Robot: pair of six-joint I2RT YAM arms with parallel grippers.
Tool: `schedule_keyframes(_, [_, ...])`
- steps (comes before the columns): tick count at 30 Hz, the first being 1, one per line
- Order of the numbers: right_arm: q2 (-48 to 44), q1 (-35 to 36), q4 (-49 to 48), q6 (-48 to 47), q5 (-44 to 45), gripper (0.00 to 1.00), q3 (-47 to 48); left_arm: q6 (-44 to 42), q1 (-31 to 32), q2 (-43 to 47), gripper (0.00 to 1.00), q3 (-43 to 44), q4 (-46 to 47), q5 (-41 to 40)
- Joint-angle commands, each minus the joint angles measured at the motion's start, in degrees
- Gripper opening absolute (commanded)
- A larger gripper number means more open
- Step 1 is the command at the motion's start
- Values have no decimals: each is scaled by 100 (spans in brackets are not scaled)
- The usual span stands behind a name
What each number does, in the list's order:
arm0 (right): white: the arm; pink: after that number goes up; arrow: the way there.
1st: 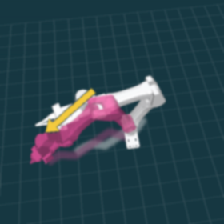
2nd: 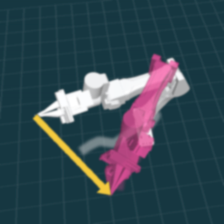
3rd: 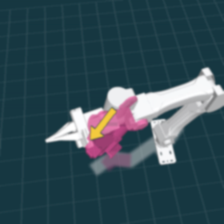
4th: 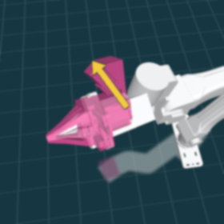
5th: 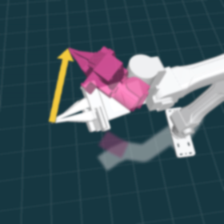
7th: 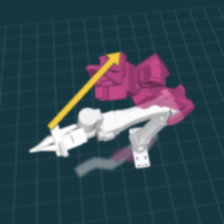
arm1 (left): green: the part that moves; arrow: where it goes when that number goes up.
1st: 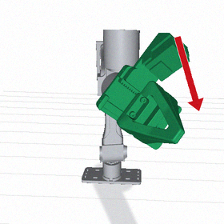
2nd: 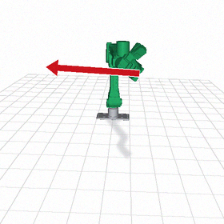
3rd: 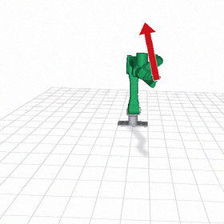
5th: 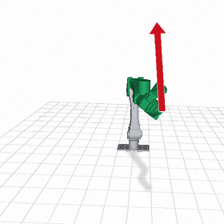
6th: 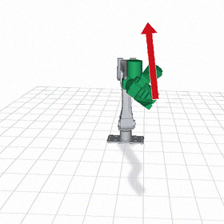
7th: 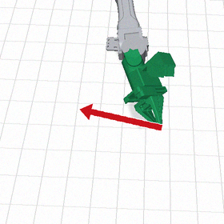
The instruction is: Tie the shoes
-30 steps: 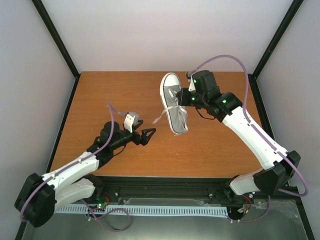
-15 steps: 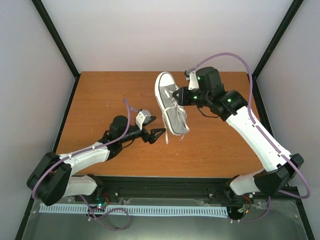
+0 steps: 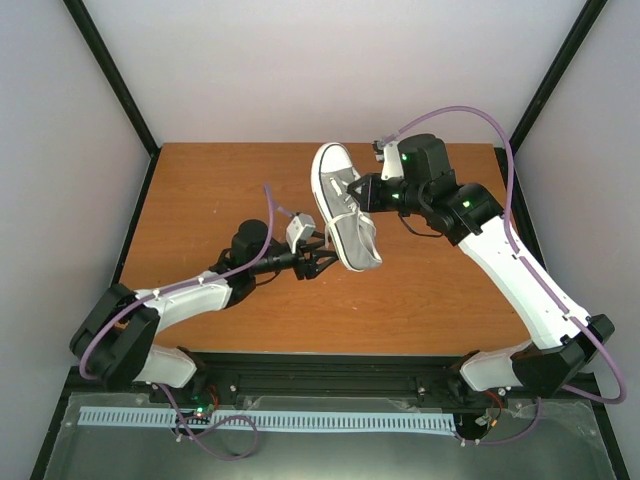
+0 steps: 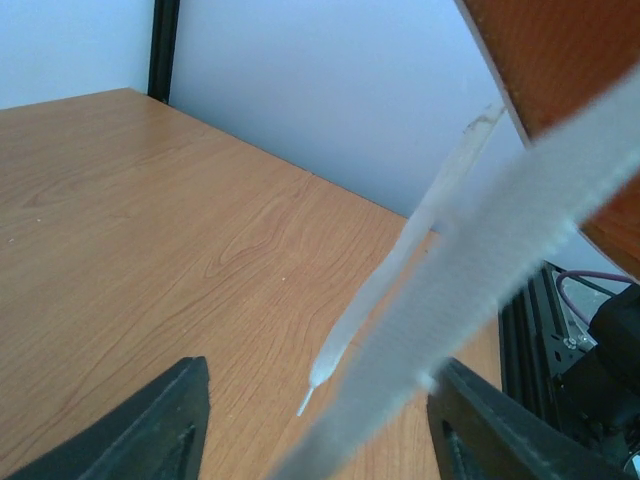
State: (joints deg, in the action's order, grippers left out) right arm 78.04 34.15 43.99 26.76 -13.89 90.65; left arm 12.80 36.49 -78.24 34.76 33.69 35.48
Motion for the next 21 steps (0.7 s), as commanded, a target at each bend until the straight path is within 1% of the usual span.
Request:
schedule_keyframes(1, [-254, -40, -303, -29, -122, 3, 34, -88, 60, -180, 58, 441, 29, 126])
schedule_keyframes(2, [-266, -40, -290, -26, -97, 3, 36, -54, 60, -209, 53, 476, 21, 131])
schedule_keyframes(3, [-278, -41, -286, -28, -59, 3, 21, -16, 60, -244, 51, 508, 23, 140])
schedule_keyframes(4, [-300, -45, -281, -31, -27, 3, 7, 30, 60, -266, 45, 535, 22, 149])
schedule_keyframes(5, [-318, -41, -280, -31, 17, 3, -12, 74, 56, -298, 37, 578, 0, 166])
schedule_keyframes(6, [-330, -40, -277, -30, 66, 3, -39, 127, 59, -324, 26, 626, -63, 147])
schedule_keyframes(7, [-345, -40, -254, -35, 151, 3, -67, 179, 60, -331, 12, 670, -181, 75])
schedule_keyframes(8, [-350, -47, -209, -58, 285, 3, -83, 225, 56, -298, 3, 670, -281, -76])
schedule_keyframes(9, [-345, -48, -135, -100, 462, 3, -94, 277, 59, -231, 1, 631, -347, -268])
schedule_keyframes(11, [-343, -88, 113, -230, 1096, 3, -103, 368, 60, -18, 1, 488, -417, -649])
schedule_keyframes(13, [-386, -245, 354, -303, 1706, 3, -167, 387, 60, 152, 1, 519, -663, -721])
schedule_keyframes(15, [-461, -547, 511, -331, 2002, 3, -248, 291, 58, 137, 1, 852, -1317, -533])
schedule_keyframes(18, [-585, -722, 683, -362, 2511, 3, -236, 10, 64, -269, 1, 1731, -2642, 28])
schedule_keyframes(19, [-614, -725, 711, -367, 2600, 3, -240, -19, 68, -382, 1, 1926, -2883, 196])
schedule_keyframes(21, [-640, -720, 670, -294, 2513, 3, -363, 19, 77, -466, 1, 2046, -2961, 297])
